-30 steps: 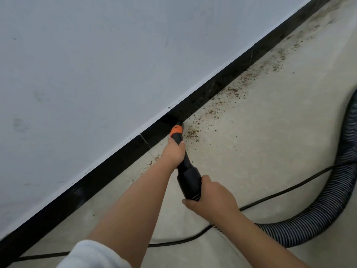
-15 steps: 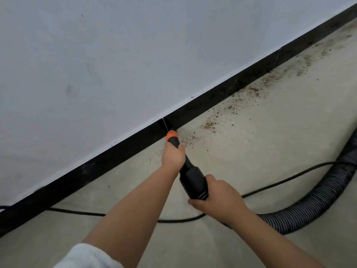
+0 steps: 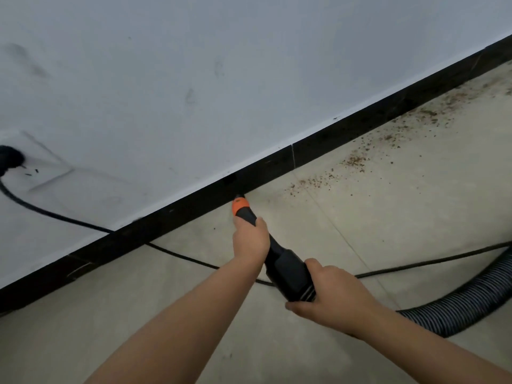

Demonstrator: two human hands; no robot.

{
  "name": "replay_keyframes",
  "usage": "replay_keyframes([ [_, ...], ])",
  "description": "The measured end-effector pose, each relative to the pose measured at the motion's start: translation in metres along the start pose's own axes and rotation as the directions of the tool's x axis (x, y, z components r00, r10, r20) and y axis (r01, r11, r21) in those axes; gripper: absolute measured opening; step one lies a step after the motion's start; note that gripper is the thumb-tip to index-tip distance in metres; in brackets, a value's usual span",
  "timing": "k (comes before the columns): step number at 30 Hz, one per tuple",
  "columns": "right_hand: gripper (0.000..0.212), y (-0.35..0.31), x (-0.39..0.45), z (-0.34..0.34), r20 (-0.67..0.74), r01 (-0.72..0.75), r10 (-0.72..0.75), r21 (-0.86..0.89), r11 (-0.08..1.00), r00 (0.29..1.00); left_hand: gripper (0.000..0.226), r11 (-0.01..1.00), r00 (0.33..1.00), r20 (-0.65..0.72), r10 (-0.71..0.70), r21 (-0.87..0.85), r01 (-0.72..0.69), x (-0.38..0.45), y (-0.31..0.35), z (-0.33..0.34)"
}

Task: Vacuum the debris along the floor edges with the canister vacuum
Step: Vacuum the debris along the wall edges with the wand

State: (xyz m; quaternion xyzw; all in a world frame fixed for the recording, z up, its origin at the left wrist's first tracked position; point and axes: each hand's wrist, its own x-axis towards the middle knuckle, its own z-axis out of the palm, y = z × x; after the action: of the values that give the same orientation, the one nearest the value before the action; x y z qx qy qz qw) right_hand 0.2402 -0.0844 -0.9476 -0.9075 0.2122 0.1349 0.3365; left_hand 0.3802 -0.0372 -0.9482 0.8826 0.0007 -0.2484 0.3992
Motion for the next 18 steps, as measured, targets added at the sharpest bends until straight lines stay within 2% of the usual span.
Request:
replay_keyframes([
  [5, 0.046, -0.029, -0.006, 0.018, 0.106, 0.078, -0.073, -0.043, 0.996, 0.992, 0.047, 0.992, 0.990, -0.078, -0.115, -0.063, 0.110, -0.009, -0.038, -0.034],
  [9, 0.055, -0.045, -0.001, 0.035, 0.110, 0.103, -0.096, -0.055, 0.993, 0.989, 0.048, 0.988, 0.984, -0.091, -0.153, -0.051, 0.149, -0.006, -0.054, -0.053],
  [13, 0.055, -0.050, 0.006, 0.042, 0.063, 0.052, -0.050, -0.029, 0.998, 0.997, 0.045, 0.993, 0.993, -0.036, -0.115, -0.044, 0.113, 0.007, -0.050, -0.055],
  [18, 0.047, -0.044, 0.020, 0.034, -0.014, -0.075, 0.077, 0.110, 0.991, 0.997, 0.049, 1.000, 0.997, 0.078, -0.021, -0.013, 0.022, 0.027, -0.022, -0.039],
])
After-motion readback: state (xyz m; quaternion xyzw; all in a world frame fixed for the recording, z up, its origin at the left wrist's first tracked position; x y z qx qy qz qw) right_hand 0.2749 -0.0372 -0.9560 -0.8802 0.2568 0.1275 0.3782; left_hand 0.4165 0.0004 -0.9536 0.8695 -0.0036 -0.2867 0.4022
